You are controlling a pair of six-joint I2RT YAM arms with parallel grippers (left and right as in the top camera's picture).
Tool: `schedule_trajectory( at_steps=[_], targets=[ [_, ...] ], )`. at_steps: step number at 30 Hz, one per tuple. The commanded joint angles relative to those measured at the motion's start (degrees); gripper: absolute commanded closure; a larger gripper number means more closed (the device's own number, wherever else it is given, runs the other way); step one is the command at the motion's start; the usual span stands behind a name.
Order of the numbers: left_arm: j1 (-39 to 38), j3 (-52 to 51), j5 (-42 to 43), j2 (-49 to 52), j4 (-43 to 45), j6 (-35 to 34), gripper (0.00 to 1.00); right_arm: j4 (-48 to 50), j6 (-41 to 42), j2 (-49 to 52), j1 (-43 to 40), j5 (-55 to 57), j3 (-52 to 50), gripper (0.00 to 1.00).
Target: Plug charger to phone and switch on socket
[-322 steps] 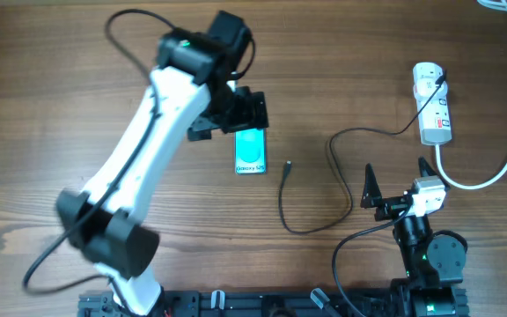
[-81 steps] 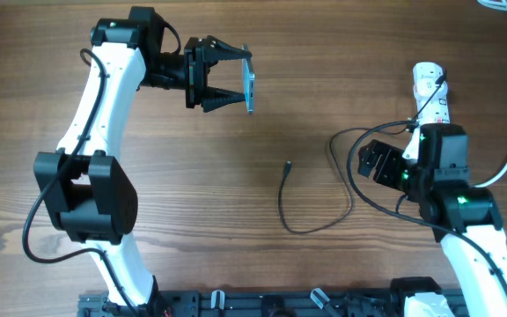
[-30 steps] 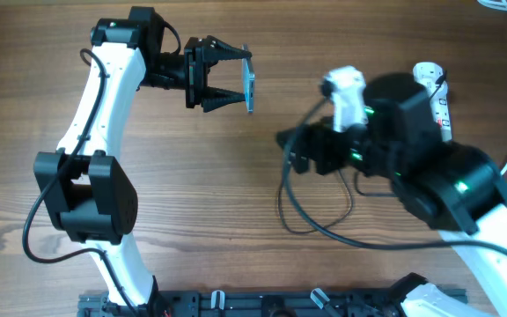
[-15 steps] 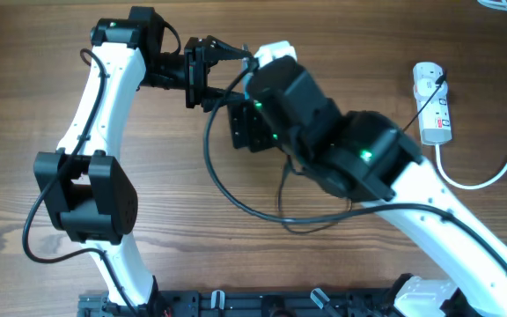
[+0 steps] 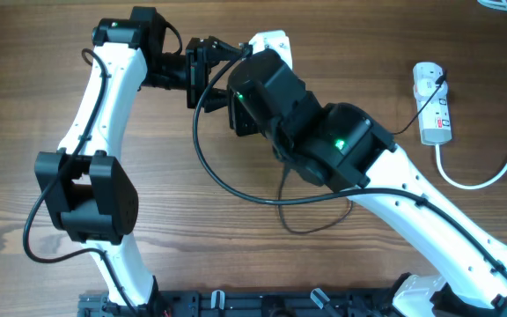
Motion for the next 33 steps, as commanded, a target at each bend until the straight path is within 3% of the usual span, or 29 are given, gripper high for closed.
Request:
schedule_trajectory(
  at_steps=[1, 23, 27, 33],
  targets=[
    [-0.22, 1.49, 1.77, -2.36, -0.02, -0.31, 0.37, 0.94, 0.09, 0.94, 0.17, 1.73, 1.14, 0.5],
    [-0.26, 1.46, 1.84, -2.36, -1.51, -0.33, 0.37, 2.16, 0.09, 3.08, 0.17, 2.38, 1.03, 0.5],
    [-0.26, 1.49, 1.79, -2.36, -1.49, -0.24, 0.37, 2.49, -0.09, 3.08, 0.17, 3.45, 1.03, 0.57],
    [-0.26, 1.49, 1.57, -2.36, -1.07, 0.35, 0.36, 2.89, -0.09, 3.08, 0.17, 3.48, 1.03, 0.58]
  ],
)
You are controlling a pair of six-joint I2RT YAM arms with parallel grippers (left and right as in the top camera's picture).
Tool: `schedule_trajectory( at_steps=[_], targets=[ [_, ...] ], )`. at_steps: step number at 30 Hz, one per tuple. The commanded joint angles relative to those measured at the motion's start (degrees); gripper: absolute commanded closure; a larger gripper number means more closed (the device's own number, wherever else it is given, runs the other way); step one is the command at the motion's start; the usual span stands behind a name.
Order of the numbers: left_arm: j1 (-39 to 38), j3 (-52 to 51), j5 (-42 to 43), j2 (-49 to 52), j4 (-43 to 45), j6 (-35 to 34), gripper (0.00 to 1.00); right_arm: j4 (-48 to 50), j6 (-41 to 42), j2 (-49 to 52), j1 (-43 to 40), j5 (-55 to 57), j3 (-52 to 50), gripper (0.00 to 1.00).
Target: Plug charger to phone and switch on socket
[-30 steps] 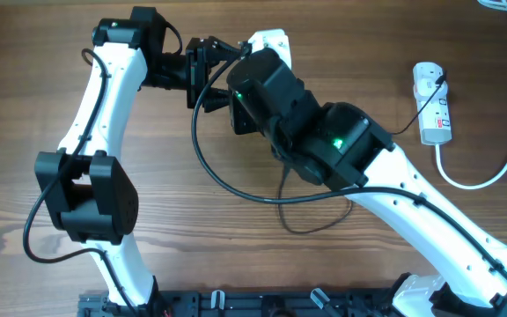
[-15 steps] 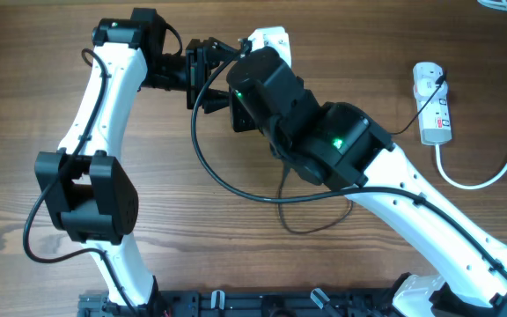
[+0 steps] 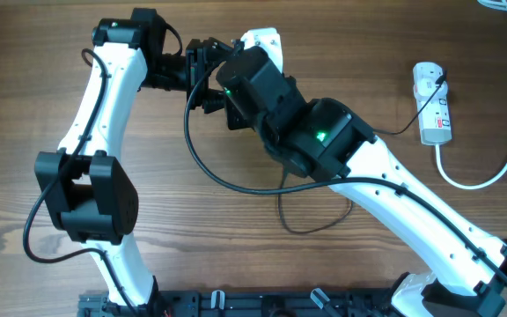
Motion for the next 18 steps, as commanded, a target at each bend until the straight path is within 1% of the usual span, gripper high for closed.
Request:
schedule_trajectory(
  at_steps=[1, 3, 5, 7, 10, 13, 14, 17, 18],
  targets=[
    [-0.26, 1.46, 1.4, -2.36, 0.33, 0.48, 0.37, 0.39, -0.2, 0.22, 0.17, 1.62, 1.03, 0.59],
    [-0.26, 1.46, 1.16, -2.36, 0.33, 0.46, 0.37, 0.37, -0.17, 0.22, 0.17, 1.62, 1.03, 0.6],
    [-0.26, 1.49, 1.18, -2.36, 0.31, 0.46, 0.36, 0.31, -0.2, 0.22, 0.17, 1.62, 1.03, 0.66],
    [-0.26, 1.49, 1.18, -2.36, 0.31, 0.44, 0.37, 0.26, -0.17, 0.22, 0.17, 1.6, 1.03, 0.67],
    [-0.26, 1.46, 1.2, -2.36, 0.31, 0.44, 0.37, 0.26, -0.17, 0.22, 0.17, 1.6, 1.03, 0.74],
    [-0.26, 1.46, 1.2, -2.36, 0.31, 0.44, 0.36, 0.22, -0.15, 0.22, 0.17, 1.57, 1.03, 0.78],
    [-0.26, 1.49, 1.2, -2.36, 0.31, 0.44, 0.36, 0.17, -0.15, 0.22, 0.17, 1.6, 1.03, 0.8],
    [-0.26, 1.49, 1.2, -2.36, 0.31, 0.44, 0.36, -0.15, 0.04, 0.22, 0.17, 1.57, 1.03, 0.93],
    [-0.26, 1.49, 1.2, -2.36, 0.31, 0.44, 0.35, -0.15, 0.07, 0.22, 0.17, 1.55, 1.03, 0.94]
  ],
)
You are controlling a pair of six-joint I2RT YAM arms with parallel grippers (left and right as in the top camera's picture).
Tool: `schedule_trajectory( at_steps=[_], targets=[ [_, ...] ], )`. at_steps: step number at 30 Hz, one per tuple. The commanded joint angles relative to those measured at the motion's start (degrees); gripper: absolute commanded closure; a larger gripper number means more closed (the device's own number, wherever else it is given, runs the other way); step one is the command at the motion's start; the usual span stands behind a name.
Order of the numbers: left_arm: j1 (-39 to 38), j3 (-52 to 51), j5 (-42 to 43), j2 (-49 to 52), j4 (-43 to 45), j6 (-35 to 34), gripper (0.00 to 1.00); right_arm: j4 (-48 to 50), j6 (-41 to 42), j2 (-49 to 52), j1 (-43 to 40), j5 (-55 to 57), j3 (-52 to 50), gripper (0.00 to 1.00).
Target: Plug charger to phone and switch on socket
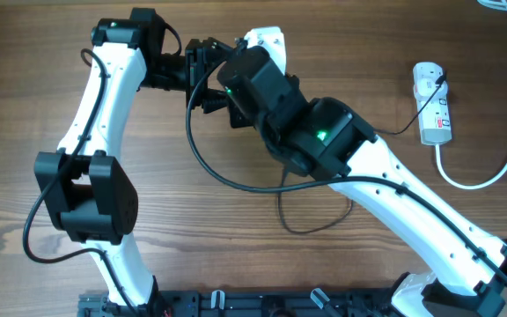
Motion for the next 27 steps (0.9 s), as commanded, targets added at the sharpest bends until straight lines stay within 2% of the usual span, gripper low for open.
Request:
schedule_trajectory(
  at_steps=[1, 2, 4, 6, 7, 9, 13, 15, 18, 20, 24, 27],
  targets=[
    [-0.33, 1.46, 1.53, -2.36, 0.07, 0.44, 0.34, 0.55, -0.2, 0.22, 0.31, -0.55, 1.03, 0.95],
    [-0.33, 1.46, 1.53, -2.36, 0.07, 0.44, 0.33, 0.57, 0.5, 0.22, 0.31, -0.52, 1.03, 0.96],
    [-0.33, 1.49, 1.53, -2.36, 0.07, 0.44, 0.24, 0.63, 3.06, 0.22, 0.31, -0.52, 1.03, 0.96],
    [-0.33, 1.46, 1.53, -2.36, 0.07, 0.44, 0.04, 1.25, 8.79, 0.22, 0.31, -0.5, 1.03, 0.96],
    [-0.33, 1.46, 1.51, -2.36, 0.07, 0.44, 0.0, 1.79, 13.62, 0.2, 0.2, -0.26, 1.03, 0.96],
    [-0.33, 1.46, 1.53, -2.34, 0.07, 0.42, 0.0, 1.9, 23.93, 0.07, 0.0, 1.31, 1.03, 0.96],
    [-0.33, 1.46, 1.51, -2.36, 0.07, 0.42, 0.01, 1.92, 49.92, -0.87, -0.09, 2.27, 1.03, 0.96],
    [-0.33, 1.46, 1.51, -2.36, 0.09, 0.42, 0.1, 1.57, 60.59, -1.03, -0.09, 2.25, 1.03, 0.96],
    [-0.33, 1.46, 1.51, -2.36, 0.07, 0.42, 0.27, 1.36, 71.43, -1.03, -0.09, 2.25, 1.03, 0.96],
    [-0.33, 1.46, 1.51, -2.36, 0.07, 0.39, 0.36, 1.36, 74.97, -1.03, -0.09, 2.27, 1.03, 0.96],
    [-0.33, 1.46, 1.51, -2.34, 0.07, 0.2, 0.45, 0.24, 79.78, -1.03, -0.09, 2.25, 1.03, 0.96],
    [-0.33, 1.46, 1.51, -2.36, 0.07, 0.2, 0.56, -4.09, 87.95, -1.01, -0.09, 2.25, 1.03, 0.96]
  ],
)
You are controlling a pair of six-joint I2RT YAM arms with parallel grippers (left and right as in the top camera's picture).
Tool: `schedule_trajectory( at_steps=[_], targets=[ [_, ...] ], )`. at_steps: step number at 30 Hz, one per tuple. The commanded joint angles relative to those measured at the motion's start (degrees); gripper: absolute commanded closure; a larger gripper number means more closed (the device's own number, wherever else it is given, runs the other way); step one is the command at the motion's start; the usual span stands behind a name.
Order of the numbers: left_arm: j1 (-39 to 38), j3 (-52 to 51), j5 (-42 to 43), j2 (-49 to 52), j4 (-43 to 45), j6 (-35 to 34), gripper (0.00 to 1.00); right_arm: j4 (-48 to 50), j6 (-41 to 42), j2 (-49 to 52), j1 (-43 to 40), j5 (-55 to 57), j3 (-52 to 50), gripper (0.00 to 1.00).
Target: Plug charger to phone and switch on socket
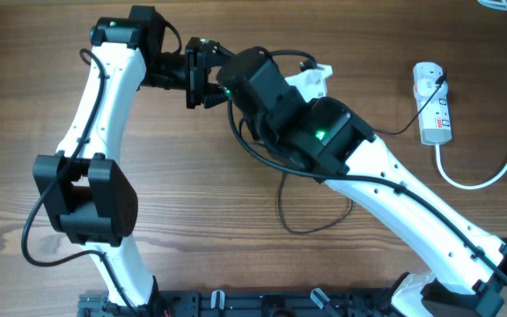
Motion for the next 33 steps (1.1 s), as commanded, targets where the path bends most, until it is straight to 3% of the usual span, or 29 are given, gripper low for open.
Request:
schedule_trajectory(
  at_steps=[1, 9, 22, 27, 28, 29, 31, 33],
  targets=[
    [-0.22, 1.03, 1.38, -1.73, -0.07, 0.17, 0.57, -2.25, 10.64, -1.22, -0.04, 1.88, 1.03, 0.96],
    [-0.22, 1.03, 1.36, -1.73, -0.07, 0.17, 0.72, -0.85, 10.6, -1.2, -0.04, 1.81, 1.03, 0.96],
    [-0.22, 1.05, 1.36, -1.73, -0.07, 0.2, 0.69, -0.63, 7.45, -1.07, -0.02, 1.2, 0.96, 0.96],
    [-0.22, 1.03, 1.36, -1.73, -0.04, 0.2, 0.85, -0.2, 7.34, -1.07, -0.02, 0.24, 0.96, 0.96],
    [-0.22, 1.03, 1.36, -1.73, -0.04, 0.2, 0.93, -0.2, 6.69, -1.07, -0.02, 0.07, 0.96, 0.96],
    [-0.22, 1.03, 1.36, -1.73, -0.04, 0.2, 0.96, 0.48, 3.85, -1.07, -0.02, 0.09, 0.96, 0.92],
    [-0.22, 1.03, 1.36, -1.73, -0.04, 0.2, 0.96, 1.7, -0.7, -1.07, -0.02, 0.11, 0.96, 0.69],
    [-0.2, 1.03, 1.36, -1.73, -0.02, 0.22, 0.96, 2.99, -8.11, -1.09, -0.13, 0.83, 0.96, 0.23]
  ],
)
